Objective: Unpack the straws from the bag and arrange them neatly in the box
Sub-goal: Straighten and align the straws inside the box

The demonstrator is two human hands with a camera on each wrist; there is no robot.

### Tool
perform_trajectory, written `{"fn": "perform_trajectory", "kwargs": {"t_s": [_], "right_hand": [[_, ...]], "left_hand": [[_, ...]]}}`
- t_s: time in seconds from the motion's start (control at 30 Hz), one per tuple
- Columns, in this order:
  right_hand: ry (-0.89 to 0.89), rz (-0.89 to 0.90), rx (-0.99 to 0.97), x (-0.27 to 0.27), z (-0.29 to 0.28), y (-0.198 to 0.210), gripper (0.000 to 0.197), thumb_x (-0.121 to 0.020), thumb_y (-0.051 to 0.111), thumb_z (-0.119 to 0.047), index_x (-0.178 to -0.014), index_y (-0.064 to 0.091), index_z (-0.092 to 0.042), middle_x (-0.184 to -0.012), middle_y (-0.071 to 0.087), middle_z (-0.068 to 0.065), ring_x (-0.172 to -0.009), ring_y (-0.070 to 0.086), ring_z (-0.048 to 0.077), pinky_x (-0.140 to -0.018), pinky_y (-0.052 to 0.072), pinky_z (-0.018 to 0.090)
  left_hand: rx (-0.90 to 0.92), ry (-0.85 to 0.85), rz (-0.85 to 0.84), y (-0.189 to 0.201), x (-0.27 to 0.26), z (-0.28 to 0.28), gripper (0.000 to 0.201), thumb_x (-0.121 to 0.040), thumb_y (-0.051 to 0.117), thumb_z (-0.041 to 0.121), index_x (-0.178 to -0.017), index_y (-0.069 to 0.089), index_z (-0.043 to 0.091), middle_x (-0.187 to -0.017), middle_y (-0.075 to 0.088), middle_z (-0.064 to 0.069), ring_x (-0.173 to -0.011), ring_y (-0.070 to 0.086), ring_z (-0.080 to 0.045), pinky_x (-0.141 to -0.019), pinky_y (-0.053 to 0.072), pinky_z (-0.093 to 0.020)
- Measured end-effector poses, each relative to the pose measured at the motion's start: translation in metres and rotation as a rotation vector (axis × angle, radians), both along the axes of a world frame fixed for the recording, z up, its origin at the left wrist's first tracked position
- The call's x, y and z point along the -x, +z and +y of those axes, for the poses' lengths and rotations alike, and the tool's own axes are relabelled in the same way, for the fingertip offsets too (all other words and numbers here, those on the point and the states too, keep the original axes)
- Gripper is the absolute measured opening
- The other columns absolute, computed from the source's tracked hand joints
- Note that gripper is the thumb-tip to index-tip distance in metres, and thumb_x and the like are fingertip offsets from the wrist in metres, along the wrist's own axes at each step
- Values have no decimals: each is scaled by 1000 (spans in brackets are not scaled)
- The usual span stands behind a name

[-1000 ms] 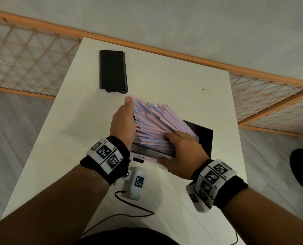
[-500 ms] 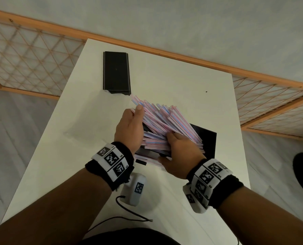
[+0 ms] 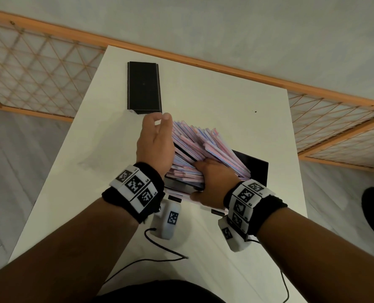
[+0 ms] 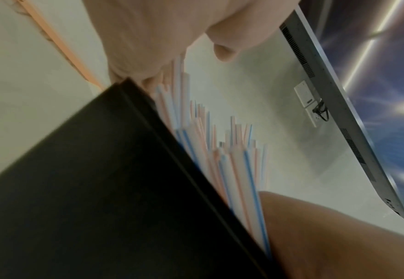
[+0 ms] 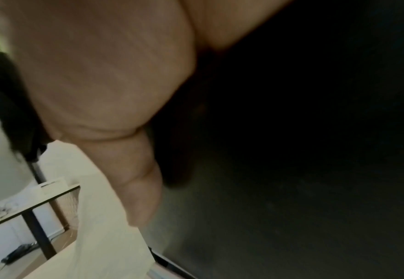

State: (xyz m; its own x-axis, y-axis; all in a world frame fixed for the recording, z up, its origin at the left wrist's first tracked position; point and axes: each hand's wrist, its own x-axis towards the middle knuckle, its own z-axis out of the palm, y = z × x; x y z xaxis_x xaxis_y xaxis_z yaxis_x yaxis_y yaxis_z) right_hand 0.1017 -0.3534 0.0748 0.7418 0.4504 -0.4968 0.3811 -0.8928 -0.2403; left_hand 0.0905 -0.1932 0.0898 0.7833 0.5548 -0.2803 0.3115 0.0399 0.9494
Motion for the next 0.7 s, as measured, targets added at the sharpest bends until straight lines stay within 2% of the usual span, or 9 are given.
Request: {"fn": "perform_trajectory", "kwargs": {"t_s": [0.03,0.1,0.17,0.23,0.37,0.5,0.57,0.6,0.7], "right_hand": [[1,20,-8,-2,1,0,78,-68,76,-51,-138,46,-30,-127,55,0,-120,53,24,-101,46,40],[-11,62,-33,-5,2,1,69,-68,79,-48,-128,51,-26,-119,59,0,-111,58,24,-93,50,34],[-16,74,-35,-6,3,1,61,-69,80,-47,-118,52,-25,-110,63,0,-103,61,23,-86,51,31],[-26,65,-52,-6,6,3,62,-67,81,-52,-113,50,-25,-107,64,-2,-99,62,23,-83,50,31],[-45,-39,-98,-5,8,15,73,-58,75,-75,-110,48,-31,-101,61,-8,-92,60,19,-80,50,30],[-65,-166,-145,3,3,19,82,-58,63,-87,-113,50,-27,-109,58,-6,-104,56,18,-82,48,32],[-41,-165,-148,8,-4,17,91,-62,64,-83,-127,50,-22,-122,55,-3,-115,52,20,-94,48,34],[-35,-190,-166,11,-10,16,90,-64,67,-79,-130,50,-20,-124,55,-1,-116,52,23,-96,47,36],[-49,-364,-269,21,-29,17,66,-69,68,-62,-116,59,-17,-109,60,2,-102,56,28,-87,50,39]], "left_hand": [[-1,-11,11,1,0,-2,44,-102,45,51,-132,51,20,-97,67,1,-99,65,-30,-96,52,-50],[-14,-31,40,1,3,-6,51,-105,41,51,-144,39,19,-126,66,-9,-117,62,-30,-107,47,-49],[-34,-62,51,2,5,-8,55,-106,39,50,-150,31,19,-138,60,-10,-123,59,-26,-110,44,-45],[-50,-91,55,4,7,-9,56,-106,39,49,-151,29,18,-139,58,-10,-125,56,-26,-109,42,-41],[-85,-141,42,8,8,-11,57,-106,35,50,-152,26,18,-143,55,-13,-129,54,-29,-107,41,-37],[-167,-284,173,1,9,-13,74,-104,32,56,-159,15,10,-155,44,-15,-140,46,-32,-113,34,-38],[-154,-295,187,-2,12,-14,76,-103,32,58,-159,15,10,-156,43,-14,-141,44,-32,-115,34,-40],[-130,-278,175,-2,14,-14,74,-104,31,57,-159,16,12,-157,42,-12,-141,44,-31,-114,33,-37],[-47,-224,153,-1,16,-10,67,-105,27,57,-156,27,14,-152,48,-10,-137,47,-27,-109,33,-31]]}}
